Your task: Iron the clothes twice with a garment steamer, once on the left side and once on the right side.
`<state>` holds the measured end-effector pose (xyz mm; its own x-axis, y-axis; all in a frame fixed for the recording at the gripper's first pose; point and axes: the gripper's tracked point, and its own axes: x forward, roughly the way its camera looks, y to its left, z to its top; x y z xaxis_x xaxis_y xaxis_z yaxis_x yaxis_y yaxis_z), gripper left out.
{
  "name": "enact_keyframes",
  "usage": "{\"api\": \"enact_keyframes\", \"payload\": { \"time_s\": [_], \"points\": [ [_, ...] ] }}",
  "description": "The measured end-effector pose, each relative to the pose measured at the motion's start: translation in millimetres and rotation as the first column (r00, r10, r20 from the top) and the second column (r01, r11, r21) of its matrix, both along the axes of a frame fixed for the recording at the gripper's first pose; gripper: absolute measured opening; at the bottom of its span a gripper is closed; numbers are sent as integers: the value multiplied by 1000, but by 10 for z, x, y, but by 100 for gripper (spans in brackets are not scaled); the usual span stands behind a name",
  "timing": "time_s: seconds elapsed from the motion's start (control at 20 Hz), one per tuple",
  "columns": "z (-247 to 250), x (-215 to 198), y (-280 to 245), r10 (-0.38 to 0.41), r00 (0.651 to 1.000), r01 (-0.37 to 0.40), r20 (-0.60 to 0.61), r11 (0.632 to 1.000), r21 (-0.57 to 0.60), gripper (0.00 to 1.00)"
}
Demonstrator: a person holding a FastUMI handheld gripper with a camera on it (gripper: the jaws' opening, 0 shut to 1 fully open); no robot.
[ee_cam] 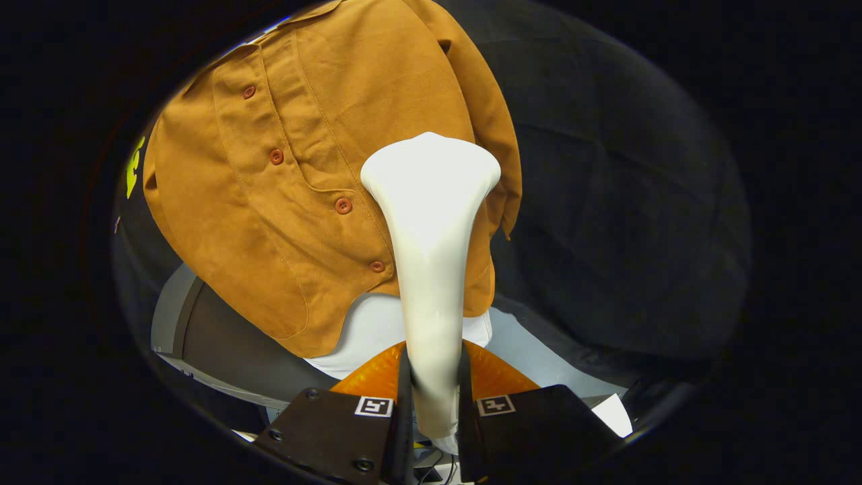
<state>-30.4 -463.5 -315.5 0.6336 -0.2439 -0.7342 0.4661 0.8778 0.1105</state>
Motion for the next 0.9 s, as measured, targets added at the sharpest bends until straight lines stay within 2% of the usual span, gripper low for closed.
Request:
{"api": "enact_keyframes", "payload": {
  "time_s": [0.15, 0.35, 0.65, 0.9],
  "points": [
    [171, -72, 21, -26, 999, 27, 24, 999, -38, 30],
    [669, -106, 157, -30, 995, 41, 100, 993, -114, 30],
    [1512, 33, 575, 29, 974, 23, 225, 973, -229, 30],
    [1986, 327, 1092, 108, 944, -22, 312, 963, -269, 30]
  ]
}}
